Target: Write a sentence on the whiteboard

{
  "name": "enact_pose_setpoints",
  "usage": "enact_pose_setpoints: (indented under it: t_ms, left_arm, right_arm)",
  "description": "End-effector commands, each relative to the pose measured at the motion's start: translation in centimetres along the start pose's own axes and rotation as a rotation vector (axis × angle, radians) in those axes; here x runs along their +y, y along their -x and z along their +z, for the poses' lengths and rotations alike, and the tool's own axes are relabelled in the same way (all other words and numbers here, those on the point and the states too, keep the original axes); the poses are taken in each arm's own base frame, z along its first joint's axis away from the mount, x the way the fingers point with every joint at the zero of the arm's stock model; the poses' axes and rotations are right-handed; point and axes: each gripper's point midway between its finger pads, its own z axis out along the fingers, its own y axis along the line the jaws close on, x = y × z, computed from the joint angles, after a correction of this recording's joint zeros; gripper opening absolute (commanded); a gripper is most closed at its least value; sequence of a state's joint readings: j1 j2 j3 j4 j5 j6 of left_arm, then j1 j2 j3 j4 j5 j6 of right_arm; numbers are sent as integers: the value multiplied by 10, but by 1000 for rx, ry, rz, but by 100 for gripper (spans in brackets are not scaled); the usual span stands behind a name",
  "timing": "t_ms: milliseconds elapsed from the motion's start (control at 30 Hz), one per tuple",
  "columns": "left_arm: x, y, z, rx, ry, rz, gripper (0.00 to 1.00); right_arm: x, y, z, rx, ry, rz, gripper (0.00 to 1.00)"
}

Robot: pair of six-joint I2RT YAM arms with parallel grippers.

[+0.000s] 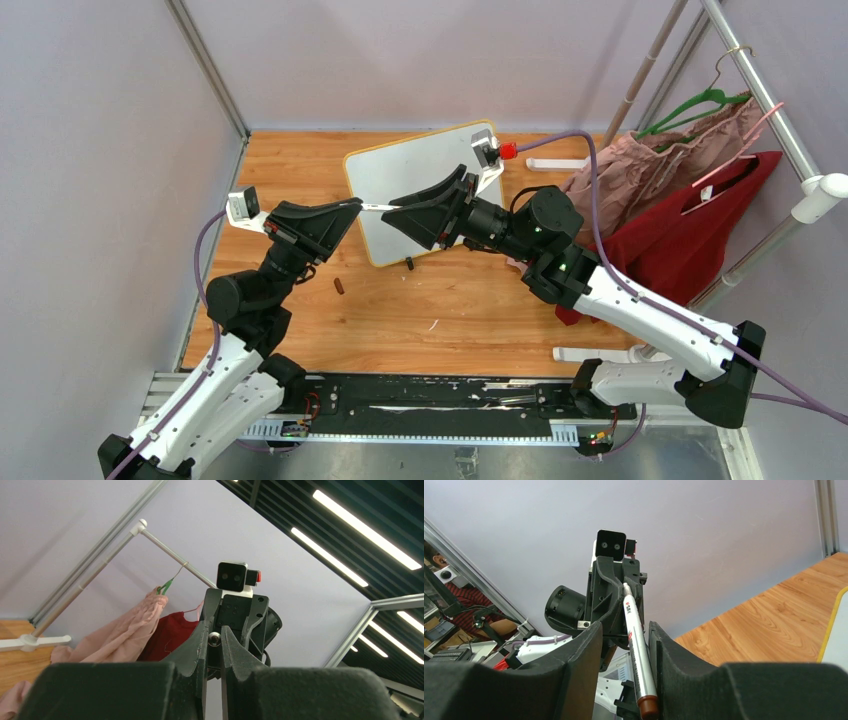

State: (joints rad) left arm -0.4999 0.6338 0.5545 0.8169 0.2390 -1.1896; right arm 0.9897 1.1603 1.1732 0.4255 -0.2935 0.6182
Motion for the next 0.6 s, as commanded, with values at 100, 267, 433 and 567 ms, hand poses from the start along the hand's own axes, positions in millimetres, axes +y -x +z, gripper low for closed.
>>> enact_pose_setpoints:
  t_ms: [100, 267, 433, 567]
  left_arm:
    - [-4, 1, 0, -6, -20, 4, 0]
    - [-2, 0, -1, -7, -14, 2, 0]
    - [0, 1, -1, -11, -9, 1, 0]
    - [1, 0, -1, -9, -8, 3, 0]
  right_arm:
    - [4, 23, 5, -54, -2, 1, 43]
    - [3, 20, 7, -45, 0, 3, 36]
    - [2, 18, 8, -36, 0, 7, 35]
    - [1, 18, 8, -38, -4, 2, 29]
